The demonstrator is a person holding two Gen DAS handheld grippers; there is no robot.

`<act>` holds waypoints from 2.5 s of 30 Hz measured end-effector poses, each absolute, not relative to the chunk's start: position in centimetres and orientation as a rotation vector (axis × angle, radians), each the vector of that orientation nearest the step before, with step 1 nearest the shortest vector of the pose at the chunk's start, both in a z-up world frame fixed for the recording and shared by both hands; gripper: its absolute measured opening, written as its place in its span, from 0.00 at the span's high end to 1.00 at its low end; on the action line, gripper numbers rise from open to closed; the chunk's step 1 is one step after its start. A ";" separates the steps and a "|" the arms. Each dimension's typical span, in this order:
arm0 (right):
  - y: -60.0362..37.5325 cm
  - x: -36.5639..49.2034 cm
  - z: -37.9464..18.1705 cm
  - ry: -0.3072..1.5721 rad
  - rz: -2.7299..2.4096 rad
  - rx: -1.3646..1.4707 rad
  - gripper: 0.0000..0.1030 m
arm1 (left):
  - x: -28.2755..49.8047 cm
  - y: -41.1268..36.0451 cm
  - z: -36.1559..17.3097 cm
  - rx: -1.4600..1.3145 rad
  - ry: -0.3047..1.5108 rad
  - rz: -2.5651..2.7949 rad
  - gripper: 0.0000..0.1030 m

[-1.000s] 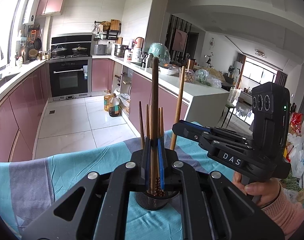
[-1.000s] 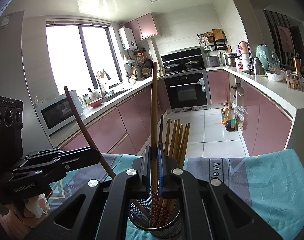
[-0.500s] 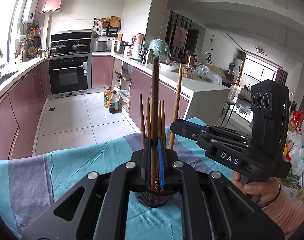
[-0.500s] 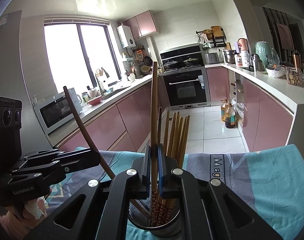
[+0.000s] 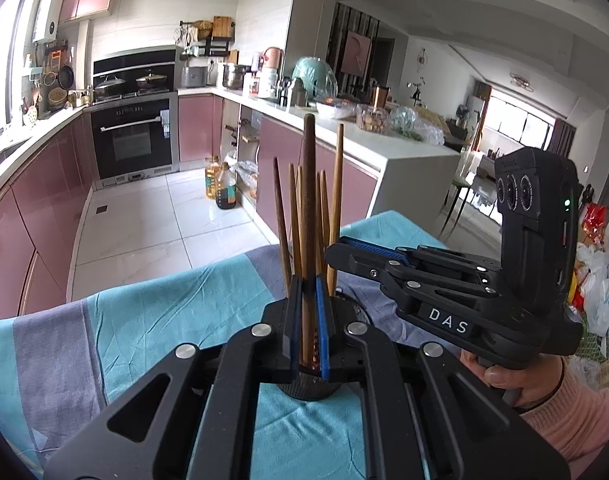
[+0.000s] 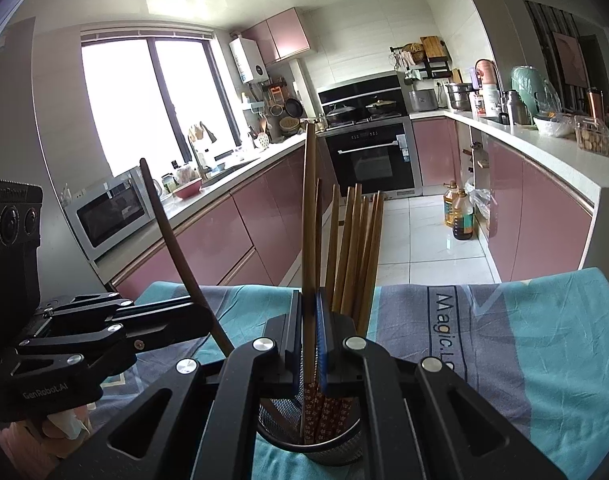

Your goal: Organize utensils

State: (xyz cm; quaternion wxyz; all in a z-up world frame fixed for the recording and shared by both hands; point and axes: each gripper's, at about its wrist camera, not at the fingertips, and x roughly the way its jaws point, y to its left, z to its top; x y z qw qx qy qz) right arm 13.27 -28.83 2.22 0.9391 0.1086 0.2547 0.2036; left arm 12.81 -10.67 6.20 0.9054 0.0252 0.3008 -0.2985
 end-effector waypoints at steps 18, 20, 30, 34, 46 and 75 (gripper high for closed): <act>-29.2 13.4 0.6 0.578 0.406 0.239 0.92 | 16.1 -11.2 3.2 0.033 0.679 -0.617 0.91; -29.3 13.0 0.6 0.579 0.406 0.234 0.84 | 15.8 -10.7 2.9 0.019 0.670 -0.609 0.84; -28.8 9.4 0.6 0.518 0.374 0.138 0.28 | 12.9 -6.0 2.4 -0.043 0.545 -0.436 0.33; -28.1 7.9 0.6 0.477 0.352 0.089 0.12 | 11.6 -4.3 2.2 -0.033 0.477 -0.336 0.10; -25.8 3.8 0.8 0.357 0.301 0.006 0.07 | 5.5 -0.9 2.2 -0.041 0.342 -0.190 0.05; -24.0 -0.3 2.2 0.249 0.283 -0.001 0.07 | -2.7 0.5 4.0 -0.010 0.187 -0.096 0.05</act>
